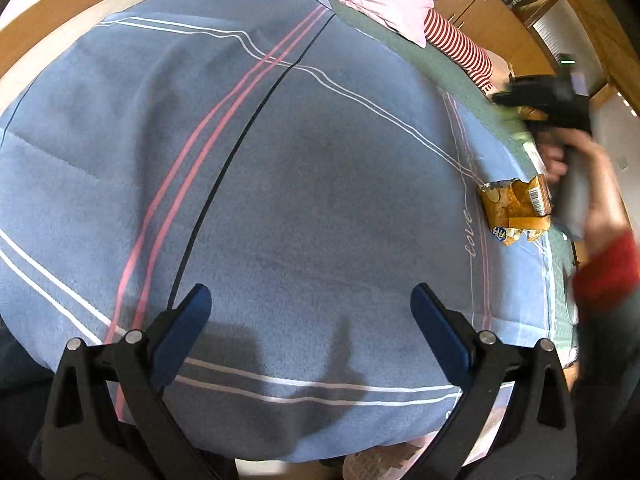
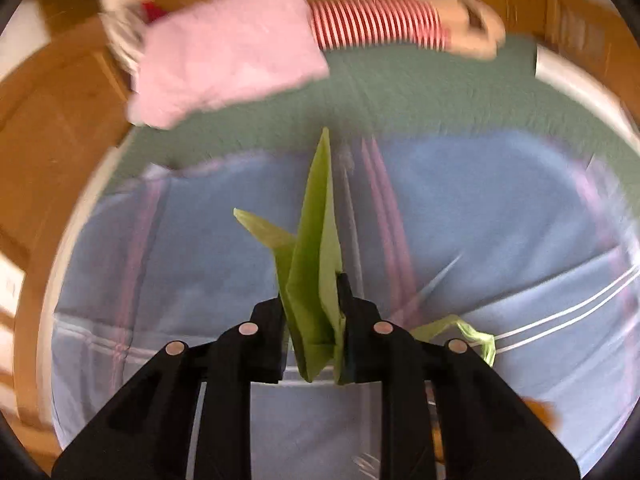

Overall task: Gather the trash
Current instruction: 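Grasp the green paper crane with the right tool while the left tool reaches the yellow chip bag, then grasp the yellow chip bag with the left tool while the right tool holds the crane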

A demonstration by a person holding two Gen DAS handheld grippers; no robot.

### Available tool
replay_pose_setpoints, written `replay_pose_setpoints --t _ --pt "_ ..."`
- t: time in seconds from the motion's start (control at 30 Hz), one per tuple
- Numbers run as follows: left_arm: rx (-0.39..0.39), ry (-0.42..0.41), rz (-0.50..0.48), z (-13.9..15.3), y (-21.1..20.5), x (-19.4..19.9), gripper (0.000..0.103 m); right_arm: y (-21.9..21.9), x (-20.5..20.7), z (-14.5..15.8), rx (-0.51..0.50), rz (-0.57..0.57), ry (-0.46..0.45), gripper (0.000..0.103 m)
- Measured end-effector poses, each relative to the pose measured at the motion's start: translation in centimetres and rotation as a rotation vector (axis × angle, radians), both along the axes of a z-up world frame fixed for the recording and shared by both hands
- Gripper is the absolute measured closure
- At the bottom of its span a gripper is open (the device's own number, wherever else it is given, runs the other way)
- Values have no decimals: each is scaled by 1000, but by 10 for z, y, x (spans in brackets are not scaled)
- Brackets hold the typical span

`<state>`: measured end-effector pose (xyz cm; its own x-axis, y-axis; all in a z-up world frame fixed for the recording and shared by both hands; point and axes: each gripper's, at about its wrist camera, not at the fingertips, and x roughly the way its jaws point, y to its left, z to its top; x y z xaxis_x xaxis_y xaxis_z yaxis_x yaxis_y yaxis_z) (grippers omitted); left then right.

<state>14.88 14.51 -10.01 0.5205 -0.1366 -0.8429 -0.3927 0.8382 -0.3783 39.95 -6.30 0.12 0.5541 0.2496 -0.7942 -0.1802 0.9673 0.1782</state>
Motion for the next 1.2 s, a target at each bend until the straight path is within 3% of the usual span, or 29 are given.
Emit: replay_pose_setpoints --t 0.1,0.17,0.23,0.27,0.33,0.57,0.67,0.73,0.83,0.93,1.03,1.2 --pt "19 -6 2 1 -1 0 4 -43 -9 24 -99 -79 -55 80" --pt "26 -10 7 2 -1 -2 4 -76 -1 7 -157 -147 24 80" --pt "33 -13 21 2 1 -2 4 -108 -5 -27 -153 -194 154 80" --pt "35 -15 28 2 3 -3 4 -117 -17 -43 -124 -179 208 80" --pt "36 -20 45 3 6 -6 4 -110 -43 -52 -84 -96 230 80" --pt "-18 -79 129 9 22 -16 4 -46 -172 -52 208 305 373 80" --pt "-27 -78 125 8 24 -18 4 -52 -210 -22 337 352 260 80" --pt "-21 -78 104 9 21 -16 4 -72 -224 2 417 312 155 80" --pt "-8 -69 76 9 16 -14 4 -93 -215 12 354 177 75 80" --pt "-7 -71 70 9 14 -13 4 -100 -192 -21 248 59 164 80" --pt "8 -88 86 12 16 -19 4 -75 -179 -61 162 79 249 80" --pt "-13 -118 159 14 28 -27 4 -25 -192 -80 282 228 361 80"
